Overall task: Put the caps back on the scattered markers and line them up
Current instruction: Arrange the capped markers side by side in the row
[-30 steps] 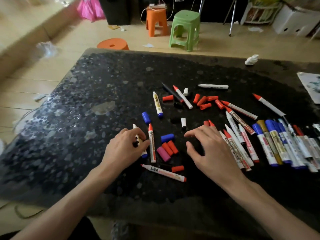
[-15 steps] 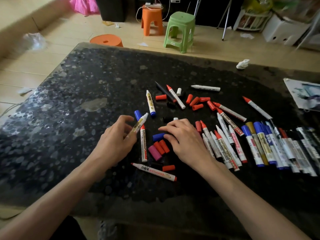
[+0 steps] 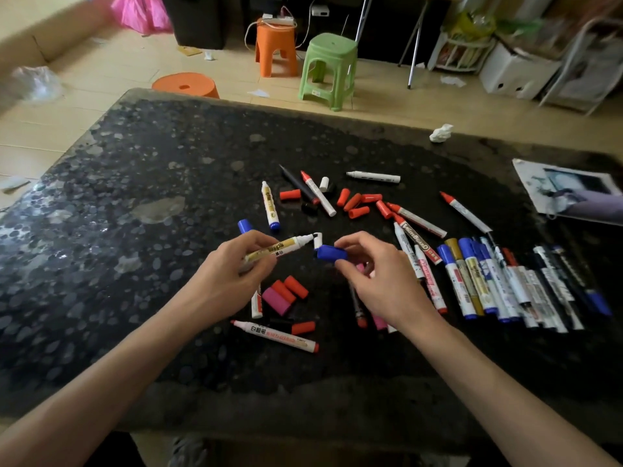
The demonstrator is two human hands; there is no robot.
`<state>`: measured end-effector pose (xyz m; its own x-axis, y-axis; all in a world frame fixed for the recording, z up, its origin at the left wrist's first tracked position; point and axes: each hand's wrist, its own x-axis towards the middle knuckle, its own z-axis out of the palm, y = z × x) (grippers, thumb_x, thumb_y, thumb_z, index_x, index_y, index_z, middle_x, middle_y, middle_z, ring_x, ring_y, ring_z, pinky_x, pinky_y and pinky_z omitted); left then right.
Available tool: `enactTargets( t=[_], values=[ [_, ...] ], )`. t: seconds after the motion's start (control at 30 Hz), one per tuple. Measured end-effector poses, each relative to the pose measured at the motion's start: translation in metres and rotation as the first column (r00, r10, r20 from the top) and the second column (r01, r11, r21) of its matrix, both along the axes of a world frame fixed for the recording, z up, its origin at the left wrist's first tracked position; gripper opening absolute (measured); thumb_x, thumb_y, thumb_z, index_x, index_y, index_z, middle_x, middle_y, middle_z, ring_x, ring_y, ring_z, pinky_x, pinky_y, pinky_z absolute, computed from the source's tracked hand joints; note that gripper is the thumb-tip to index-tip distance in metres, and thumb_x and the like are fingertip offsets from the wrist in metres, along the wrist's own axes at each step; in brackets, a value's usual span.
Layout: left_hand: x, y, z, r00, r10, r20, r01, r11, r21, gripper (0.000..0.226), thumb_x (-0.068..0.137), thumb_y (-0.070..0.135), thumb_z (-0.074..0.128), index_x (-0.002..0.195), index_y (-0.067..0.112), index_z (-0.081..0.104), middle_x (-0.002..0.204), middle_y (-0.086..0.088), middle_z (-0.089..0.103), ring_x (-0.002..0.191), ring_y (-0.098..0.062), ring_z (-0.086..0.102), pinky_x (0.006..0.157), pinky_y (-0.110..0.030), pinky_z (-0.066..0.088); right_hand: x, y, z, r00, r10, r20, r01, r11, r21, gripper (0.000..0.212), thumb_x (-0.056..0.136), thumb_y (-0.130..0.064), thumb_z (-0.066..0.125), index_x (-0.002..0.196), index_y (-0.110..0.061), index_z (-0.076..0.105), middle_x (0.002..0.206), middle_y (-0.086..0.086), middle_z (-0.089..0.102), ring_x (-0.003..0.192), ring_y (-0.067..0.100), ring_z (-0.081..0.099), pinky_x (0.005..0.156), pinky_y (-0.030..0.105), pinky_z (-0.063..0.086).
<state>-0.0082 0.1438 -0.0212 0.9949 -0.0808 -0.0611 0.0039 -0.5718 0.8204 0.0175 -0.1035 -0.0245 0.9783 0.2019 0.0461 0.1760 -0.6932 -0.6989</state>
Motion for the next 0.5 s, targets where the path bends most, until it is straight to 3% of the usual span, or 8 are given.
enactTargets(
  t=[0.13, 0.2, 0.33, 0.5],
  values=[
    [-0.003, -0.019, 0.004, 0.997, -0.065, 0.046, 0.067, 0.997, -0.045, 0.011, 0.1, 0.035, 0.061, 0.109, 0.036, 0.068, 0.084, 0.005, 0.071, 0.071, -0.01, 0.065, 0.066, -0.025, 0.051, -0.021, -0.026, 0.007, 0.982, -0.138, -0.129, 0.167, 0.951, 0.26, 0.027, 0.095, -0.022, 0.074, 0.119, -0.035, 0.069, 0.112, -0.017, 0.072, 0.103, -0.005, 0.067, 0.088, 0.02, 0.055],
    [-0.002, -0.026, 0.005, 0.994, -0.083, 0.07, 0.088, 0.994, -0.06, 0.011, 0.099, 0.037, 0.062, 0.106, 0.036, 0.07, 0.084, 0.002, 0.071, 0.074, -0.015, 0.066, 0.069, -0.028, 0.052, -0.028, -0.029, 0.007, 0.969, -0.184, -0.166, 0.232, 0.91, 0.343, 0.027, 0.096, -0.021, 0.073, 0.12, -0.034, 0.069, 0.112, -0.016, 0.072, 0.103, -0.006, 0.068, 0.09, 0.023, 0.057],
    [0.002, -0.036, 0.009, 0.987, -0.103, 0.12, 0.112, 0.991, -0.074, 0.01, 0.097, 0.036, 0.064, 0.103, 0.035, 0.071, 0.078, 0.002, 0.069, 0.071, -0.018, 0.064, 0.065, -0.025, 0.049, -0.027, -0.034, 0.011, 0.967, -0.179, -0.179, 0.243, 0.856, 0.455, 0.02, 0.1, -0.021, 0.068, 0.117, -0.03, 0.072, 0.105, -0.012, 0.076, 0.096, 0.003, 0.073, 0.08, 0.023, 0.058],
    [0.006, -0.044, 0.014, 0.981, -0.125, 0.148, 0.139, 0.986, -0.089, 0.009, 0.096, 0.033, 0.066, 0.103, 0.033, 0.071, 0.078, -0.001, 0.069, 0.07, -0.023, 0.064, 0.068, -0.03, 0.049, -0.024, -0.041, 0.019, 0.977, -0.164, -0.138, 0.214, 0.8, 0.56, 0.016, 0.103, -0.018, 0.063, 0.117, -0.019, 0.07, 0.104, -0.004, 0.079, 0.091, 0.015, 0.078, 0.073, 0.023, 0.058]
  ],
)
